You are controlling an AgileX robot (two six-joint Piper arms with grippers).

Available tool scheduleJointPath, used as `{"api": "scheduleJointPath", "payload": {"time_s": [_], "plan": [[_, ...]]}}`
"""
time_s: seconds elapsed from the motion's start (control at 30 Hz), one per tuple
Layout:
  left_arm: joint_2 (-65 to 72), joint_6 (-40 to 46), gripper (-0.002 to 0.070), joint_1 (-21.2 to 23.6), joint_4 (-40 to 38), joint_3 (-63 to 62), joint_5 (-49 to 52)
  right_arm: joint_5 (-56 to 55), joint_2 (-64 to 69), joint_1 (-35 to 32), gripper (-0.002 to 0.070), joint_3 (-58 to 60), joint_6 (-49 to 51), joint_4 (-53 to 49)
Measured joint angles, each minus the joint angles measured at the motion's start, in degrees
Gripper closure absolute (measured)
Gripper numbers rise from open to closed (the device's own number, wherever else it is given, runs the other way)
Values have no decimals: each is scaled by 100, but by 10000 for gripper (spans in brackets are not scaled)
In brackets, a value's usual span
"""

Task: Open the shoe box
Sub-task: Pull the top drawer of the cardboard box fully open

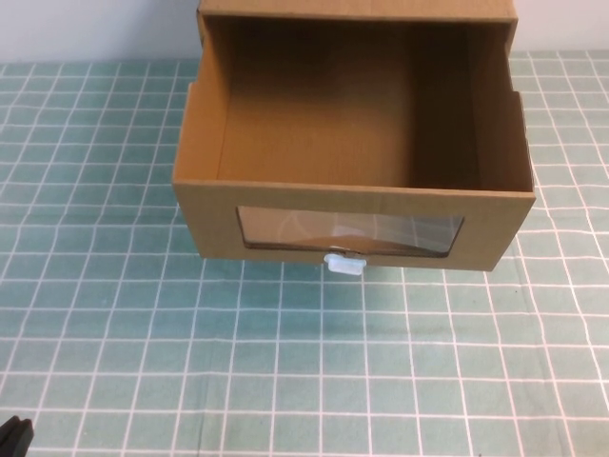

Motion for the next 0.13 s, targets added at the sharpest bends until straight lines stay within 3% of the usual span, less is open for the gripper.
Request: {"api": "scheduleJointPath", "payload": {"time_s": [0.13], "plan": [[0, 0, 680, 0, 0, 0, 0, 0, 0, 0, 689, 0, 0, 9]]}}
